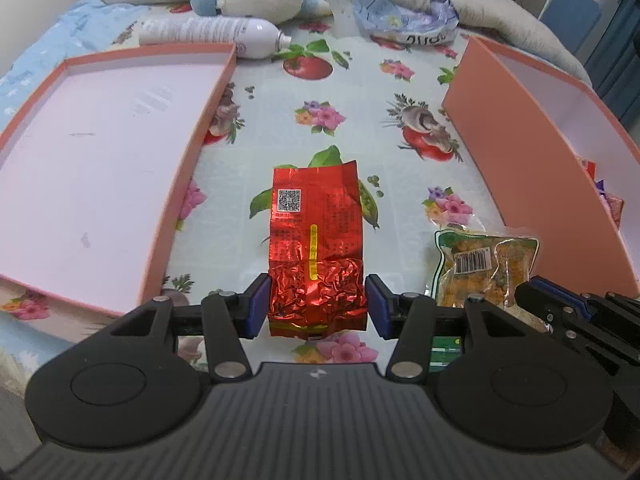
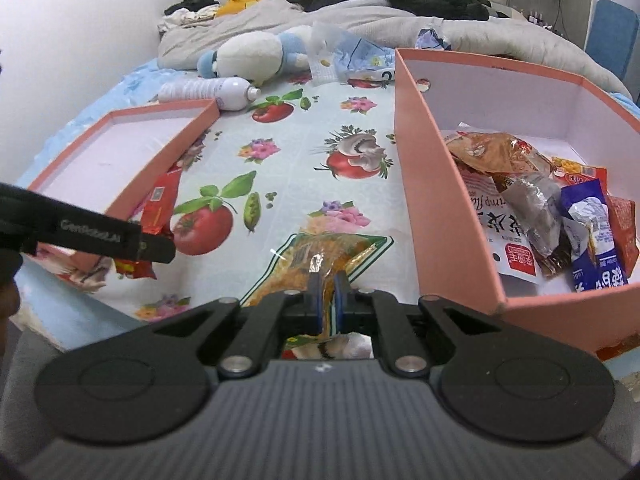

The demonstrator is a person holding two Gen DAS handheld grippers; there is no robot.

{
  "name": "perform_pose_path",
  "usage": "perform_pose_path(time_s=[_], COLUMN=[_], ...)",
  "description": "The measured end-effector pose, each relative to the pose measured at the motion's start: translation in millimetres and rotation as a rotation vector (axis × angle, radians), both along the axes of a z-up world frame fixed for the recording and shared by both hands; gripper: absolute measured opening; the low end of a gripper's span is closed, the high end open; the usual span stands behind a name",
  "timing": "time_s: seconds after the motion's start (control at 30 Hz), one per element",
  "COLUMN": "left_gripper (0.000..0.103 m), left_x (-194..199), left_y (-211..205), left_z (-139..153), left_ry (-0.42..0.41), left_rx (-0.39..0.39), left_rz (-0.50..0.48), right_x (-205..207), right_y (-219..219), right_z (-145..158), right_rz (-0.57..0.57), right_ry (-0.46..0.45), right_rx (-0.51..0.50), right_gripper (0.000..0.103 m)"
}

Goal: Organize snacks
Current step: 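Carry the red foil packet and clear snack bag over the pink box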

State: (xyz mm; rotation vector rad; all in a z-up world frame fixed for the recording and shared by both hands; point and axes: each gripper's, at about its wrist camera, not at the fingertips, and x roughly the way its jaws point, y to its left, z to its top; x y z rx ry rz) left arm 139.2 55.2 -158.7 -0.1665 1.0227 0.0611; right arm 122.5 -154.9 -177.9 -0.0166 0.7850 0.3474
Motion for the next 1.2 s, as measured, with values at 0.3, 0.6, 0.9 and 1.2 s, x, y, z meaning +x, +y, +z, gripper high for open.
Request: perform_pose_path(time_s=[0.3, 0.6, 0.9, 1.2], left_gripper=[0.056, 0.056, 0.056, 0.056], left_x=[-27.1, -54.9, -68.9, -60.9], left_y=[-7.6, -19.0, -54.5, -106.9], left_z=[28.1, 70.6, 115.7, 139.6], left_ry=[-0.002, -0.067, -0.153, -0.189], left_rx=[0.024, -0.004, -0.042, -0.095], left_rz=[0.006, -0.017, -0.078, -0.179], right_x=[-21.9, -47.6, -70.4, -82.5], right_y=[-4.2, -24.1, -61.6, -112.4], right_z=[26.7, 60.6, 101.0, 131.6], right_rz=[0.032, 0.006, -0.057, -0.158], right_ry=[-0.031, -0.069, -0.128, -0.182], right_rx=[0.028, 0.075, 0.114, 0.132], right_gripper=[0.008, 0.006, 0.003, 0.003])
